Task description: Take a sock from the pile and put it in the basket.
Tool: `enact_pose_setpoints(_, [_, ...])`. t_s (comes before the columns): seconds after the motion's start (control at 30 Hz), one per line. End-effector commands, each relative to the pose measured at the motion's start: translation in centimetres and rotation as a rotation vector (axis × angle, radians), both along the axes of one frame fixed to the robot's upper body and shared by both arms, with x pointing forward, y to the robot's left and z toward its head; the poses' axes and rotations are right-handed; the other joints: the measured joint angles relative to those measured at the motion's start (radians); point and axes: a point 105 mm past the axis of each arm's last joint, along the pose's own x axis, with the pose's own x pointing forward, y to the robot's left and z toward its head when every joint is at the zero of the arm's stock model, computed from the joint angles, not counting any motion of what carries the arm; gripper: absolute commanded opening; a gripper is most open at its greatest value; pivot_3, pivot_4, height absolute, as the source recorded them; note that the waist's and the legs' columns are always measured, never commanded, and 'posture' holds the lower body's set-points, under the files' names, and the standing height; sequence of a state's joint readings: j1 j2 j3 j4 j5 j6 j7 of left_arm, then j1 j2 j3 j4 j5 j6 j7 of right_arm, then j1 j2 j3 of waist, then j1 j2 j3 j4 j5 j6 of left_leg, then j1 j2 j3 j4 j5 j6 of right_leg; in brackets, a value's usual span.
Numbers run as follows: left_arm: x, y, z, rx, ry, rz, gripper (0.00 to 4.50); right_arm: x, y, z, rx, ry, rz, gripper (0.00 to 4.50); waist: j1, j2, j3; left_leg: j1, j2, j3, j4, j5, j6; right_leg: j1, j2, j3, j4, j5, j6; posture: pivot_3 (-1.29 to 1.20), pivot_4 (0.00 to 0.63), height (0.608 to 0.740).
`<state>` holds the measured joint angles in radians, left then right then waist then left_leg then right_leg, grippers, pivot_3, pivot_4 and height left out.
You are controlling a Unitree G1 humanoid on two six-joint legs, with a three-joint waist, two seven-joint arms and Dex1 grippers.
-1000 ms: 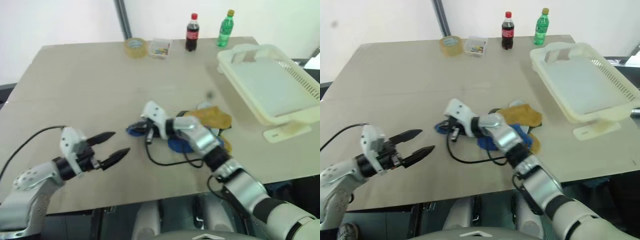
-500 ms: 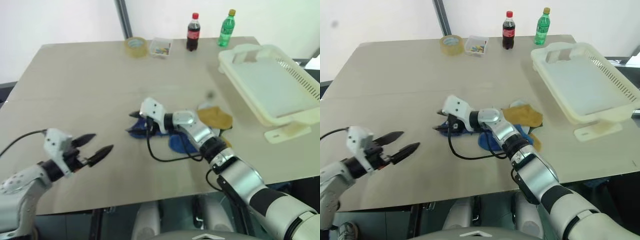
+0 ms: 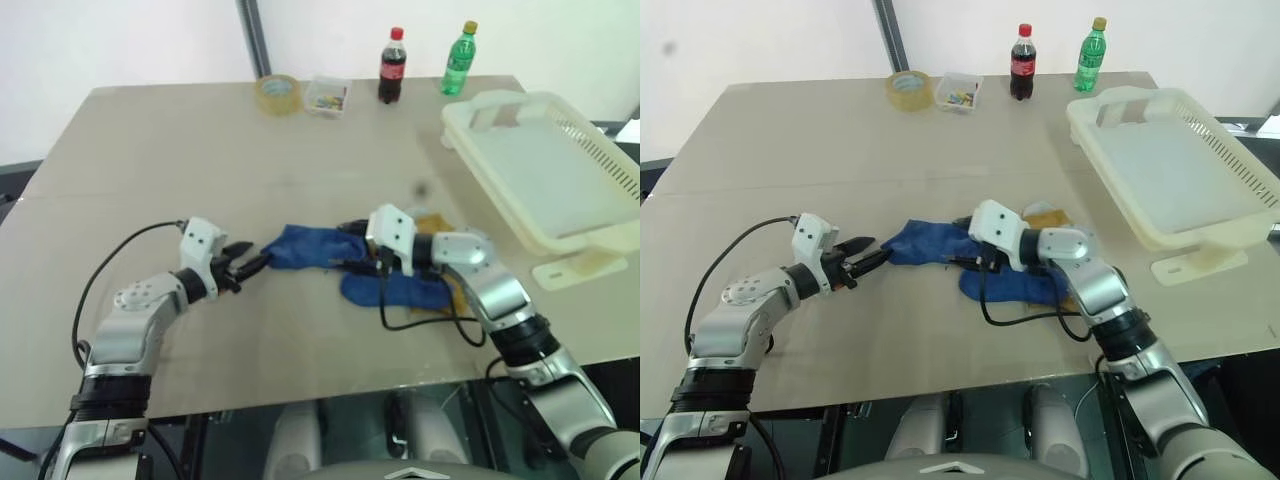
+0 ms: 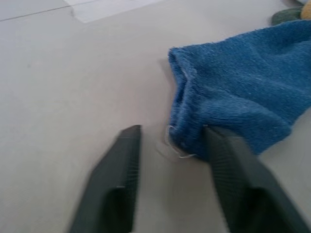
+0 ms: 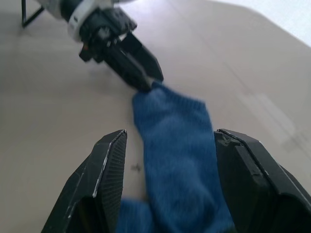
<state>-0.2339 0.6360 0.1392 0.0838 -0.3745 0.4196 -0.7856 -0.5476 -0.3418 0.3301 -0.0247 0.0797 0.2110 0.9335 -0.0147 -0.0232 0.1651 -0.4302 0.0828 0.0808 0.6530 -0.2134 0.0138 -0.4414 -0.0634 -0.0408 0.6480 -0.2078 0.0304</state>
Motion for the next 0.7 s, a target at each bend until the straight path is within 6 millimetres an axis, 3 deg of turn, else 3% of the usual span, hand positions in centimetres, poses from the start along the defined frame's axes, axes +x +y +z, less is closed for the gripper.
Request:
enact_pose_setpoints(0.03, [-0.5, -0.1, -0.7, -0.032, 0.036, -0.013, 0.66, -0.2, -0.4, 1.6, 0.022, -0.065, -0.017, 2.92, 0.000, 0.000, 0.000, 0.000, 0.000, 0.000, 0.000, 0.000, 0.000, 0.000, 0.000, 0.000, 0.000, 0.000, 0.000, 0.00, 0.150, 0.740])
enact_pose_setpoints(0.07, [-0.9, 0.3, -0.3, -0.044, 0.029, -0.012, 0.14, -0.2, -0.5, 1.6, 0.016, -0.069, -0.019, 2.92, 0.000, 0.000, 0.000, 0.000, 0.000, 0.000, 0.000, 0.000, 0.000, 0.000, 0.000, 0.000, 0.000, 0.000, 0.000, 0.00, 0.150, 0.740])
enact_pose_setpoints(0.1, [-1.3, 0.6, 0.0, -0.055, 0.022, -0.015, 0.06, -0.2, -0.7, 1.6, 0.009, -0.073, -0.019, 2.92, -0.001, 0.000, 0.000, 0.000, 0.000, 0.000, 0.000, 0.000, 0.000, 0.000, 0.000, 0.000, 0.000, 0.000, 0.000, 0.00, 0.150, 0.740])
enact_pose_setpoints(0.33, [-5.9, 7.8, 2.4, -0.029, -0.034, 0.083, 0.06, -0.7, -1.0, 1.2, -0.012, -0.062, 0.010, 2.92, -0.015, -0.001, 0.001, -0.002, 0.002, 0.001, -0.001, 0.000, 0.000, -0.003, 0.001, 0.000, -0.001, -0.001, -0.002, 0.00, 0.150, 0.740])
enact_pose_setpoints(0.5, [-8.3, 11.6, 8.0, 0.013, -0.138, 0.124, 0.06, -0.7, -1.0, 0.8, -0.012, -0.052, 0.024, 2.92, 0.001, -0.003, 0.002, -0.002, 0.002, 0.001, -0.001, 0.000, 0.000, -0.003, 0.000, 0.000, 0.000, -0.003, -0.004, 0.00, 0.150, 0.740])
enact_pose_setpoints(0.57, [-9.3, 11.6, 10.2, 0.020, -0.128, 0.067, 0.06, -0.6, -1.1, 0.9, -0.004, -0.051, 0.023, 2.92, 0.003, -0.005, 0.002, -0.002, 0.001, 0.001, 0.000, 0.000, -0.001, -0.004, -0.001, -0.001, -0.001, -0.004, -0.002, 0.00, 0.150, 0.740])
enact_pose_setpoints(0.67, [-9.6, 9.5, 13.6, 0.052, -0.085, -0.057, 0.76, -0.4, -1.2, 1.2, 0.012, -0.055, 0.018, 2.92, 0.005, -0.007, 0.003, -0.002, 0.001, 0.001, 0.000, 0.000, -0.001, -0.004, -0.002, -0.001, -0.002, -0.004, -0.002, 0.00, 0.150, 0.740])
enact_pose_setpoints(0.7, [-9.5, 7.2, 13.6, 0.059, -0.048, -0.139, 1.21, -0.4, -1.2, 1.3, 0.018, -0.056, 0.018, 2.92, 0.005, -0.006, 0.003, -0.003, 0.001, 0.001, 0.000, 0.000, -0.001, -0.004, -0.002, -0.001, -0.002, -0.004, -0.002, 0.00, 0.150, 0.740])
